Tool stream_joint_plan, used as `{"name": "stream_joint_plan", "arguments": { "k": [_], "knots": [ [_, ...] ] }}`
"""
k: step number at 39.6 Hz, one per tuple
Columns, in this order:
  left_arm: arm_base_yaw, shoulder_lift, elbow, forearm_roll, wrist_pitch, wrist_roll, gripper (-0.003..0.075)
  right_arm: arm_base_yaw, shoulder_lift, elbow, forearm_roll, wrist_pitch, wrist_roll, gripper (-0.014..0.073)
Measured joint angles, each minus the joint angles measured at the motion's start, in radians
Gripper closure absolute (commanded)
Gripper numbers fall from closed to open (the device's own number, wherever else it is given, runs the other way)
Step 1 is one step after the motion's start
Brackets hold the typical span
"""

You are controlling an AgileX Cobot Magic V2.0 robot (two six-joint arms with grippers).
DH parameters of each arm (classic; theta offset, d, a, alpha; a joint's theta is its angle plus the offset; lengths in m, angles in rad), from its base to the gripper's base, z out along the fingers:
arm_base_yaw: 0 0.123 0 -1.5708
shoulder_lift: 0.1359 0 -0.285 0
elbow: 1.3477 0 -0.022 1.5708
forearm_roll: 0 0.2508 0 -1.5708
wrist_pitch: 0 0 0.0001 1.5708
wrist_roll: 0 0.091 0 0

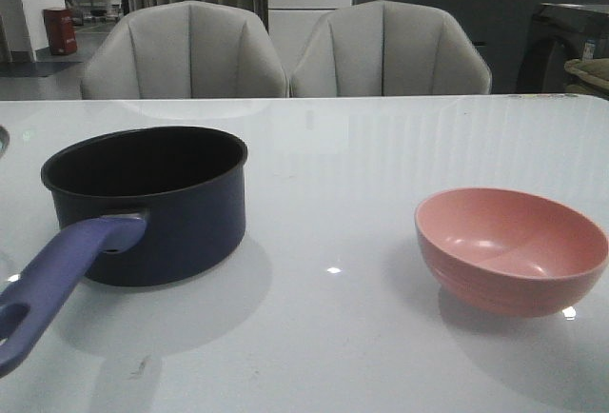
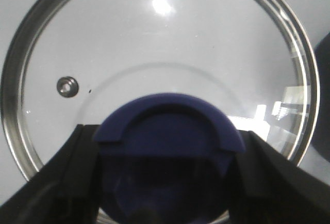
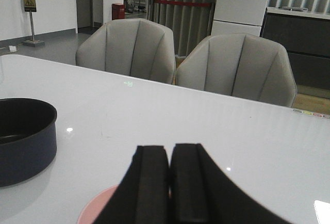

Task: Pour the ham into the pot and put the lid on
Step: 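Close the left gripper on the purple knob and lift the lid, then carry the glass lid over the saucepan with the left gripper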

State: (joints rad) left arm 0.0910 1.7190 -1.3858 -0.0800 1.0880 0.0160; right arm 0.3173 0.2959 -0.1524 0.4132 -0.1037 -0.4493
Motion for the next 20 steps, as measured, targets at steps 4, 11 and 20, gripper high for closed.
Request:
{"name": "stream_joint_plan", "arguments": {
  "k": [4,11,20],
  "knots": [
    [-0.056,0.000,-0.047,-0.004,0.019,0.000,0.0606,0.000,0.000,0.000,0.000,0.000,0.000,0.0441],
    [-0.155,0.000,-0.110,-0.013,0.035,0.000,0.0606,0.000,0.000,0.000,0.000,0.000,0.000,0.0441],
    [-0.246,0.005,-0.160,-0.015,0.086,0.000,0.0606,0.000,0.000,0.000,0.000,0.000,0.000,0.0441]
  ]
}}
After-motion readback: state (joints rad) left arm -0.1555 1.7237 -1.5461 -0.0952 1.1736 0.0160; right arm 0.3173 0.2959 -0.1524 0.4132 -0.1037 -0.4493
